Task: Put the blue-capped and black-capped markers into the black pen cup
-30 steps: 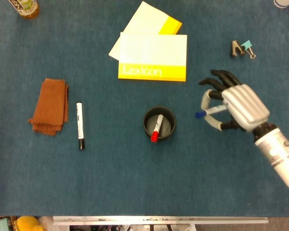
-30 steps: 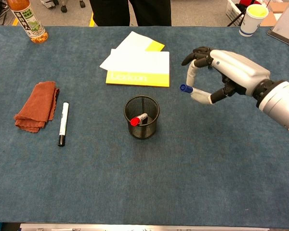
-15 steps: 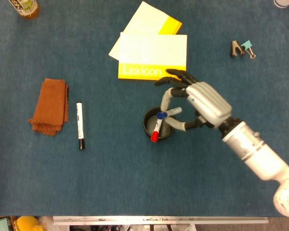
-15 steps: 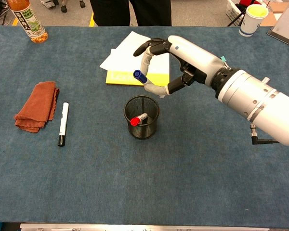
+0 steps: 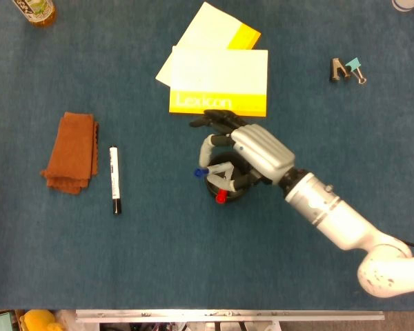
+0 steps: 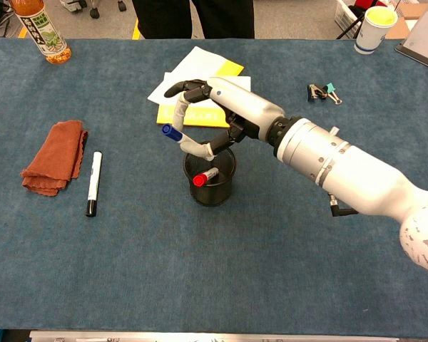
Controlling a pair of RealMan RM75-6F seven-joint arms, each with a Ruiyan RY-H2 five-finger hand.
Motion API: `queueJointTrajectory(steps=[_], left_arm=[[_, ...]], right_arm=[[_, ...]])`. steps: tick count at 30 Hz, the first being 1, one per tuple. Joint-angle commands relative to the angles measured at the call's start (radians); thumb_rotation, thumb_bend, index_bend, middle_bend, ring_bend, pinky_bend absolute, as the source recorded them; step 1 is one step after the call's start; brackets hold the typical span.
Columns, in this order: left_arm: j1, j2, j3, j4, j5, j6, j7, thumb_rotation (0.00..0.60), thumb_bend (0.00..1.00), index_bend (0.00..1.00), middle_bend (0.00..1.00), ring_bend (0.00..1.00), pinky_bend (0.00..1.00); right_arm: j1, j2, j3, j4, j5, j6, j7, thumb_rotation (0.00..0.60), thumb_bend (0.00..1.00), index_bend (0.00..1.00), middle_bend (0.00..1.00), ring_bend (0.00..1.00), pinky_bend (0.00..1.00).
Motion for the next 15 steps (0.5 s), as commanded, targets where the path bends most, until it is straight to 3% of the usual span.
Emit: queueJointTrajectory(steps=[1, 5, 15], left_arm=[[-0.004, 0.002, 0.0, 0.0, 0.005, -0.004, -0.001, 0.6, 0.31, 0.27, 0.04, 0.0, 0.01], [-0.012, 0.01, -0.001, 0.0, 0.01, -0.012, -0.004, 0.6, 0.31, 0.27, 0.04, 0.0, 0.01], [-0.087, 0.041, 0.02, 0.057, 0.095, -0.119, -0.059, 0.6, 0.31, 0.27, 0.04, 0.0, 0.01]], right_arm=[[0.018, -0.023, -0.007, 0.027, -0.024, -0.007, 0.027, 0.6, 0.29, 0.34, 0.12, 0.0, 0.0], [0.016, -0.014, -0.01, 0.033, -0.05, 0.019, 0.035, 0.6, 0.26, 0.19, 0.07, 0.0, 0.0], [-0.068, 0.169, -0.018, -0.034, -0.098, 0.171, -0.038, 0.6, 0.25, 0.18, 0.07, 0.0, 0.0]])
